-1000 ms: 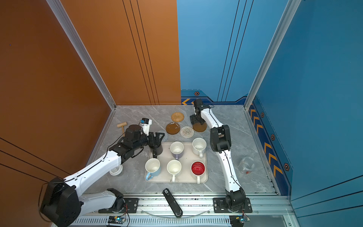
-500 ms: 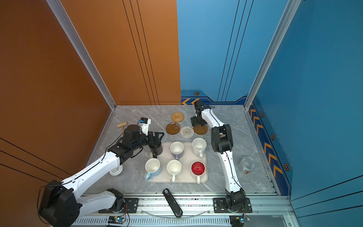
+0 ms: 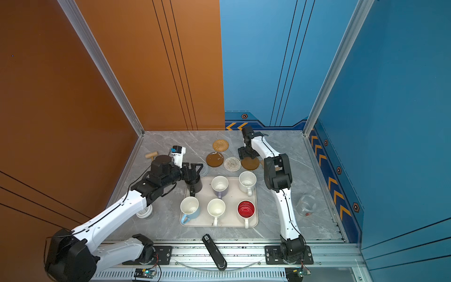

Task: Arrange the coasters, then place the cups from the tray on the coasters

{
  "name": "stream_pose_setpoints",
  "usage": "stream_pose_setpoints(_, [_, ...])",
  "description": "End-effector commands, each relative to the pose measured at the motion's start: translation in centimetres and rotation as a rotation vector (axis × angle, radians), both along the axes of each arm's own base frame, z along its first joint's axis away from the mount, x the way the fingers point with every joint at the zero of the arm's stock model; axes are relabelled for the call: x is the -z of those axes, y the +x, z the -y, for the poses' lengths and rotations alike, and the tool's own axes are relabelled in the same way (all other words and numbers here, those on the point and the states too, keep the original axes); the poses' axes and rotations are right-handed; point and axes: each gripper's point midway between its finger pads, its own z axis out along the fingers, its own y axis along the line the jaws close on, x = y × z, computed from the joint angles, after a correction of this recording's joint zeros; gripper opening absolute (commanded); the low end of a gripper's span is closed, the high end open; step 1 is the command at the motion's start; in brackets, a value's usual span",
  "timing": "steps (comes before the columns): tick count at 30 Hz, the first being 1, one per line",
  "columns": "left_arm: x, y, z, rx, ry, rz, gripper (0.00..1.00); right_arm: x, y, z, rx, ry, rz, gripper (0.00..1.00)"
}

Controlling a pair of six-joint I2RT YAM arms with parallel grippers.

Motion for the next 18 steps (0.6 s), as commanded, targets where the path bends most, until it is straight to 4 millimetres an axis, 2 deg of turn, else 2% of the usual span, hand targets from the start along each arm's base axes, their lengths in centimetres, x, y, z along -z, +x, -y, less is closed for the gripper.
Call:
stream_pose_setpoints(1, [0.6, -0.4, -0.2, 0.004, 0.013, -0.017, 0.93, -0.4, -1.1, 1.0, 0.026, -0.016, -0.024, 0.88])
stream_pose_setpoints(11, [0.5, -0.3, -0.1, 0.005, 0.012, -0.014, 0.93, -0.5, -1.4, 1.3, 0.035, -0.014, -0.018, 0.88])
stream_pose_setpoints(13, [0.5, -0.4, 0.0, 0.004, 0.014, -0.014, 0.93, -1.0, -1.1, 1.4, 0.038, -0.013, 0.001, 0.88])
stream_pose_setpoints(18, [0.2, -0.2, -0.2, -0.006, 0.014, -0.008, 0.93, -3.7, 0.3, 0.9, 0.048, 0.021, 0.09, 0.89])
